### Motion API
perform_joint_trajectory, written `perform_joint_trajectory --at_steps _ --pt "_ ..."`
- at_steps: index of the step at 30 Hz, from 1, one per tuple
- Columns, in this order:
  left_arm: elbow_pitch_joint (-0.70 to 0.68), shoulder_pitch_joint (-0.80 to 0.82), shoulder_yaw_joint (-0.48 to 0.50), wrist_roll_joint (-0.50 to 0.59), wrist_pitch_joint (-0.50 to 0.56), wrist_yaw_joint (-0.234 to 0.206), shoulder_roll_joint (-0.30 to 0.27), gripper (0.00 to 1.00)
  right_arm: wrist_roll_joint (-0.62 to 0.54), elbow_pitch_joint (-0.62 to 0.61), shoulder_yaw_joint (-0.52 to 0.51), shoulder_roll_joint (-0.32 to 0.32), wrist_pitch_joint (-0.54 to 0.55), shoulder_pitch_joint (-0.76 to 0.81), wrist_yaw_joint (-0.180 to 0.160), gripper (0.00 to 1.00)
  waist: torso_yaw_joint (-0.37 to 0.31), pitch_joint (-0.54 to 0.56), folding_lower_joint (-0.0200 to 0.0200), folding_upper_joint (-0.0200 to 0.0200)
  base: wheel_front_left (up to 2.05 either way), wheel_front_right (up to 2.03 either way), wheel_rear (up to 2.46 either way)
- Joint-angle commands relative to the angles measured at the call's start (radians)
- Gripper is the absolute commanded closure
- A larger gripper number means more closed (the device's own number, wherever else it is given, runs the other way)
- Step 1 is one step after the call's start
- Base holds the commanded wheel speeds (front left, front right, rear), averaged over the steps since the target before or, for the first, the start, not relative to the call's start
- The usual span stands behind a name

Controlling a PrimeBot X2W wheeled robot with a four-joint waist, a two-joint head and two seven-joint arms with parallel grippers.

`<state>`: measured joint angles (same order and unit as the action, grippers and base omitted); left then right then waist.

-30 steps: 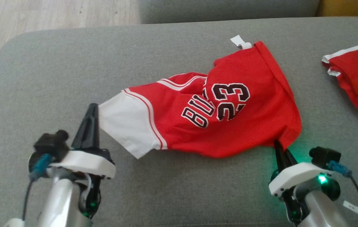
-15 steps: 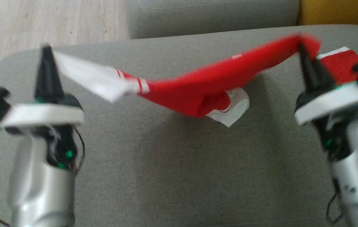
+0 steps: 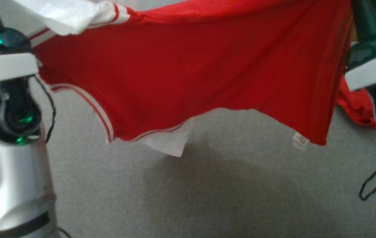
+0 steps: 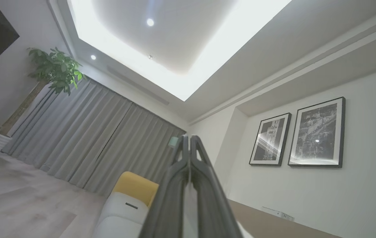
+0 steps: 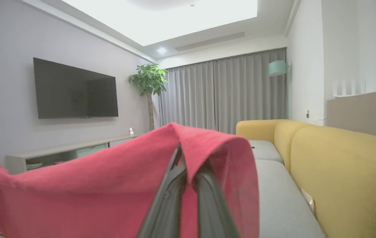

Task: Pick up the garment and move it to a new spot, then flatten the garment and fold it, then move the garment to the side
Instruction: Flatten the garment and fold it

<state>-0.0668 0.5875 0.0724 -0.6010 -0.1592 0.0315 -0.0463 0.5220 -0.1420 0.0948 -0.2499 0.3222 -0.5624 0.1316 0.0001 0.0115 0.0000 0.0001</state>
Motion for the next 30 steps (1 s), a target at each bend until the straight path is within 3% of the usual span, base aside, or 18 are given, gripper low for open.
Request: perform_joint_trajectory --at_steps 1,5,9,12,16,21,26,30 --pt "-0.042 0.018 0.025 -0.004 0.013 -0.005 -0.039 1.00 0.004 -0.039 0.005 0.013 0.015 0.002 -0.001 1.00 0.002 -0.007 0.0000 -0.0001 0.00 0.00 0.00" --pt "-0.129 -0.010 0.032 -0.002 0.076 -0.036 -0.060 1.00 -0.017 -0.120 -0.045 0.067 0.100 0.049 -0.001 1.00 0.009 -0.054 0.0000 -0.0001 0.00 0.00 0.00" --pt "-0.125 0.029 0.035 -0.005 0.128 -0.053 -0.086 1.00 -0.049 -0.148 -0.085 0.097 0.159 0.030 -0.001 1.00 0.014 -0.139 0.0000 -0.0001 0.00 0.00 0.00" --pt "-0.058 0.112 0.027 -0.013 0.155 -0.047 -0.107 1.00 -0.053 -0.108 -0.100 0.108 0.182 -0.042 -0.001 1.00 0.013 -0.223 0.0000 -0.0001 0.00 0.00 0.00" --pt "0.094 0.297 0.003 0.031 0.147 -0.013 -0.173 1.00 -0.066 0.041 -0.091 0.099 0.170 -0.222 -0.001 1.00 0.005 -0.336 0.0000 -0.0001 0.00 0.00 0.00" --pt "0.348 0.626 -0.040 0.084 0.084 0.044 -0.238 1.00 -0.113 0.333 -0.002 0.041 0.050 -0.555 -0.001 1.00 0.001 -0.440 0.0000 -0.0001 0.00 0.00 0.00" --pt "0.595 0.929 -0.034 0.099 -0.035 0.060 -0.264 1.00 -0.162 0.606 0.040 0.015 -0.210 -0.864 -0.001 1.00 0.013 -0.478 0.0000 -0.0001 0.00 0.00 0.00" --pt "0.717 1.044 -0.039 0.110 -0.090 0.079 -0.272 1.00 -0.158 0.769 0.076 0.017 -0.394 -0.975 -0.001 1.00 0.027 -0.480 0.0000 -0.0001 0.00 0.00 0.00"
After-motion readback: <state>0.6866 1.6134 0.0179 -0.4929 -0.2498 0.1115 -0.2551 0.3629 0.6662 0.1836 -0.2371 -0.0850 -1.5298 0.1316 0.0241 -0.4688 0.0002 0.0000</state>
